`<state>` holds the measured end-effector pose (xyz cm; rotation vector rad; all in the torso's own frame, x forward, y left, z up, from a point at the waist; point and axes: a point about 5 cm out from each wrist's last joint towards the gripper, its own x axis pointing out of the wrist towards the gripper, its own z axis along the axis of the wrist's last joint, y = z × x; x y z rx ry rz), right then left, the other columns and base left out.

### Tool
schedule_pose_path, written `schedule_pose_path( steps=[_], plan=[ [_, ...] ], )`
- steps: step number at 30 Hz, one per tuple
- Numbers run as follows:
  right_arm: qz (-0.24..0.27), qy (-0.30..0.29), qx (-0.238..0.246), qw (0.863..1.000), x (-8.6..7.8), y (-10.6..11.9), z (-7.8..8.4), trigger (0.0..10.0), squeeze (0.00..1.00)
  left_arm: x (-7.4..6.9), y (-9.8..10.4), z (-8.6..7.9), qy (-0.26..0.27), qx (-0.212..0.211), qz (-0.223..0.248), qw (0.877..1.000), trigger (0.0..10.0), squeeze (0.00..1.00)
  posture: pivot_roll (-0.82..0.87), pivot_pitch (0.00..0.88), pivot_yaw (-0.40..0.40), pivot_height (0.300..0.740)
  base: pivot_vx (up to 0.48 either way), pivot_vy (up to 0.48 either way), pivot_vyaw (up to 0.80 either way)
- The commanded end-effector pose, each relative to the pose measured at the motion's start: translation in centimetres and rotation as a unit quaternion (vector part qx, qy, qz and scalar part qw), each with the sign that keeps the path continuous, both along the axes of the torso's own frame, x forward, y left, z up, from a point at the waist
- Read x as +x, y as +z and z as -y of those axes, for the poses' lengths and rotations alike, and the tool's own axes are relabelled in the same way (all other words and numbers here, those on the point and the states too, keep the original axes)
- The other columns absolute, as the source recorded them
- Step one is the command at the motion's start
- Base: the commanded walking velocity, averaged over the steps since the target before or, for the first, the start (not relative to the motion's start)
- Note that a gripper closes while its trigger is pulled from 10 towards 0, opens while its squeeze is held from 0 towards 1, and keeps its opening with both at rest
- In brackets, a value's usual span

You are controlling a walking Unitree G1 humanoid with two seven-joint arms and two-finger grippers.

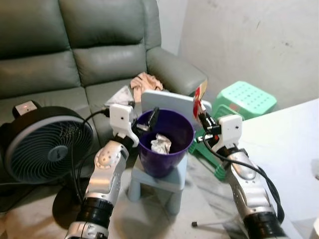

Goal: Picking trash to rubbish bin

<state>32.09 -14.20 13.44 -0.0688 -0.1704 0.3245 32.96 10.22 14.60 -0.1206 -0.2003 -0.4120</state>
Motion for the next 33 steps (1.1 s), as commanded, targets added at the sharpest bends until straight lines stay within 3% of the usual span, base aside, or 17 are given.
schedule_pose_path(
  steps=[1,9,15,24,33],
  plan=[
    [0.004,-0.001,-0.017,1.000,0.5,0.4,0.5,10.0,0.00,-0.2,0.0,0.2,-0.001,0.009,0.006,1.000,10.0,0.00,0.06,0.022,-0.083,0.715,0.000,0.000,0.00],
    [-0.015,-0.006,-0.053,0.998,2.1,0.7,1.6,10.0,0.00,-0.7,0.2,0.7,-0.011,0.001,0.012,1.000,10.0,0.00,0.08,0.064,-0.113,0.715,0.000,0.000,0.00],
    [-0.019,-0.010,-0.063,0.998,3.2,1.2,1.5,10.0,0.00,-1.9,0.2,1.0,-0.028,0.000,0.017,0.999,10.0,0.00,0.11,0.116,-0.147,0.715,0.000,0.000,0.00],
    [-0.041,0.011,-0.072,0.996,5.7,2.1,-0.9,10.0,0.00,-5.4,-0.3,2.7,-0.063,0.001,0.013,0.998,10.0,0.00,0.16,0.191,-0.189,0.715,0.000,0.000,0.00],
    [-0.048,0.073,-0.097,0.991,6.3,2.5,-3.3,10.0,0.00,-6.7,-0.1,3.5,-0.070,-0.002,0.007,0.997,10.0,0.00,0.18,0.230,-0.213,0.715,0.000,0.000,0.00]
  ],
)
